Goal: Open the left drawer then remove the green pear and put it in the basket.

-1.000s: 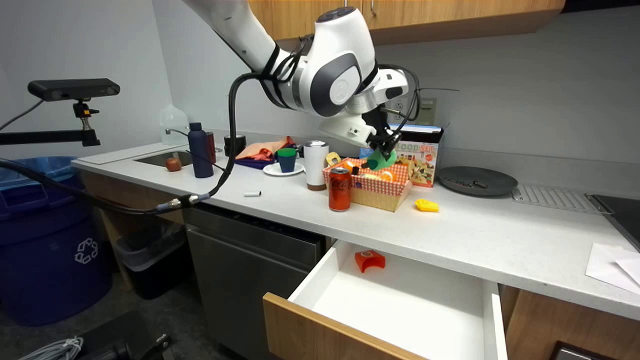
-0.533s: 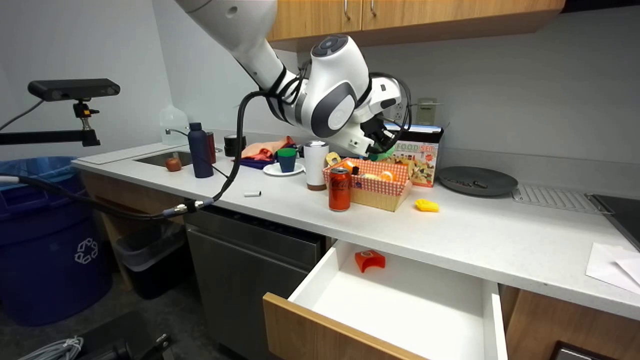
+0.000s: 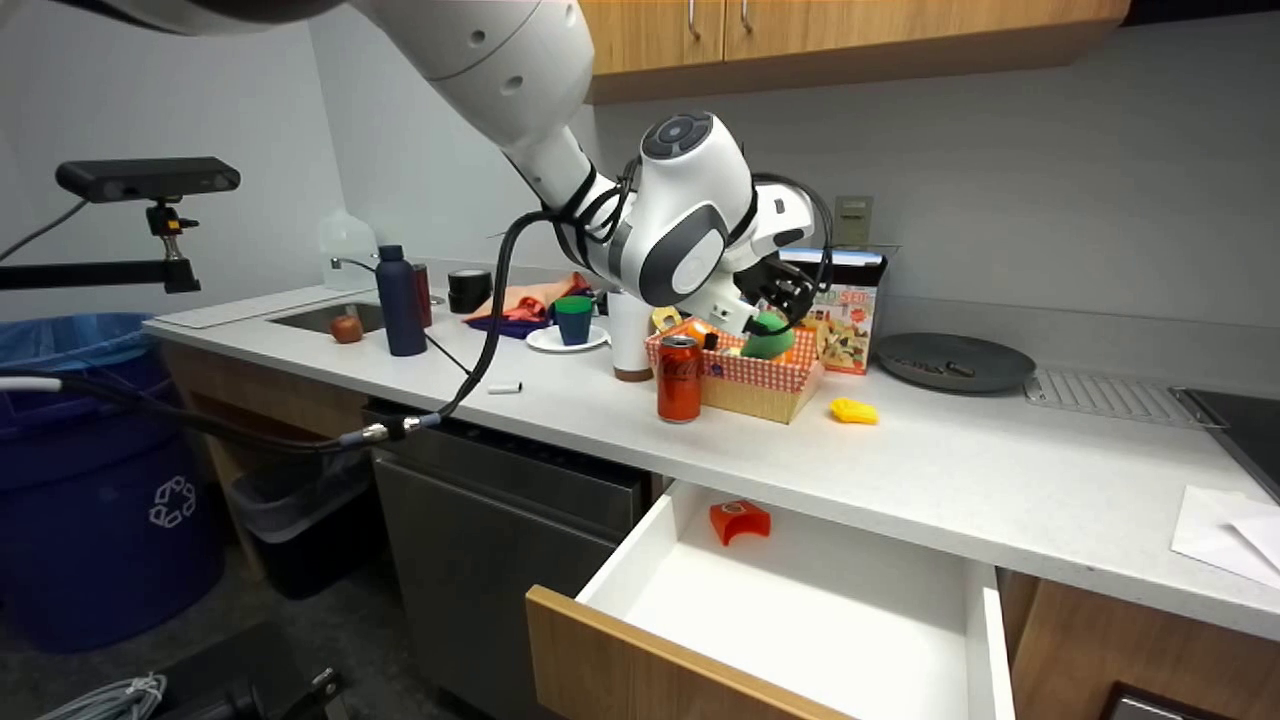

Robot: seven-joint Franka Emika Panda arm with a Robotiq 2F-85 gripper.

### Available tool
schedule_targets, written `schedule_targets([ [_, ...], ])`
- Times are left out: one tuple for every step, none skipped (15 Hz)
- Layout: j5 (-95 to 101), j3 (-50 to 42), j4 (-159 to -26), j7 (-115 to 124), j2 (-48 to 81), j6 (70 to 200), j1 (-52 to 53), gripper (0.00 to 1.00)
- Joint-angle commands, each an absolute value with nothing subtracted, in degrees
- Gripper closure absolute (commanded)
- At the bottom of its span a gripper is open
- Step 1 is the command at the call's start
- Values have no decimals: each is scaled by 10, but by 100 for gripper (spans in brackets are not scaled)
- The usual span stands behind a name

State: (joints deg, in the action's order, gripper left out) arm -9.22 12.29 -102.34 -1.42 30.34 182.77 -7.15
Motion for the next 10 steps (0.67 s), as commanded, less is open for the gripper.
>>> schedule_targets([
  [-93, 146, -1010, -22, 307, 1818, -89, 0],
  [-93, 149, -1010, -22, 305, 1814, -91, 0],
  [-94, 144, -1011, -16, 302, 1806, -87, 0],
  [-95, 134, -1015, -11, 296, 1792, -80, 0],
  [-93, 128, -1016, -11, 294, 1784, -77, 0],
  [-88, 107, -1020, -6, 287, 1765, -65, 0],
  [-80, 92, -1021, 0, 282, 1748, -56, 0],
  [-75, 78, -1022, 0, 278, 1729, -48, 0],
  [-71, 72, -1020, -3, 277, 1715, -45, 0],
  [-67, 63, -1018, -3, 276, 1705, -41, 0],
])
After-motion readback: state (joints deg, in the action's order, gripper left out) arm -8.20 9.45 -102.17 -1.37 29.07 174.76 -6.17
